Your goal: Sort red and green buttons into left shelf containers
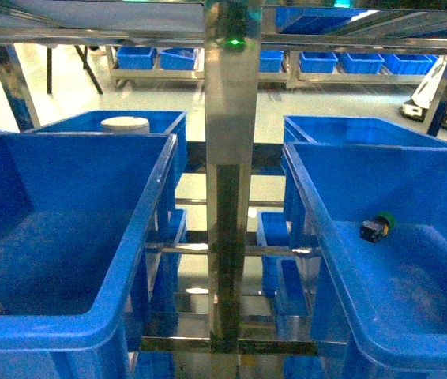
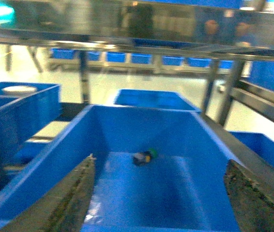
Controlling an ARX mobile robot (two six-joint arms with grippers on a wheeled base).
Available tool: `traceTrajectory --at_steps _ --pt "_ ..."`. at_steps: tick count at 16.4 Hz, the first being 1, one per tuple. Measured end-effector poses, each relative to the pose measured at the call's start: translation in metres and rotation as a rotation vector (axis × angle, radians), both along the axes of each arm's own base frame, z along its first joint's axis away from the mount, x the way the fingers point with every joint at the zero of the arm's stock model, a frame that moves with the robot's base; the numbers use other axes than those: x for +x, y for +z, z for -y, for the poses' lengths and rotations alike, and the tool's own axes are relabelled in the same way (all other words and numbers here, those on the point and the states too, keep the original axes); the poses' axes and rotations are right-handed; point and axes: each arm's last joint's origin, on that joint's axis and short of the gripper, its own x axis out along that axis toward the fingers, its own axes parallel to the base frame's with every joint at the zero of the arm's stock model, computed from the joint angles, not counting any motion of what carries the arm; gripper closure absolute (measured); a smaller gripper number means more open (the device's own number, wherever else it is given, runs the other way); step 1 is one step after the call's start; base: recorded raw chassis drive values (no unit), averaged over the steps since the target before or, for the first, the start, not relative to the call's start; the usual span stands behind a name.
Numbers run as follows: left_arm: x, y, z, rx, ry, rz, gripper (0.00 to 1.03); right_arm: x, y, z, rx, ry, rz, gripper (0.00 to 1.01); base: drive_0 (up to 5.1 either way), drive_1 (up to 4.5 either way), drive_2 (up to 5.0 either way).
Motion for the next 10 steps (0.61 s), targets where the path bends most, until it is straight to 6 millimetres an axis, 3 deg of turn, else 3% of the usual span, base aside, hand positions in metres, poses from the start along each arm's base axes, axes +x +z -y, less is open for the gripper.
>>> traceTrajectory --at_steps 3,7,8,10 --pt "-0.011 -0.014 0.014 0.049 -0.055 -0.001 0.64 0.001 -0.006 -0.001 0.021 0.012 -0.019 0.57 0.0 0.0 0.0" --pt "-0.011 -0.022 0.013 0.051 -0.033 -0.007 1.0 0.001 -0.014 -0.001 0.024 0.012 -0.015 0.94 0.0 0.0 0.0" --pt "-0.011 -0.025 0.013 0.051 -0.031 -0.01 1.01 0.0 -0.014 -0.001 0.025 0.012 -0.01 0.99 0.0 0.0 0.0" --pt "-0.011 -0.028 0.013 0.052 -0.03 -0.002 1.01 0.0 -0.014 -0.001 0.025 0.012 -0.011 0.99 0.0 0.0 0.0"
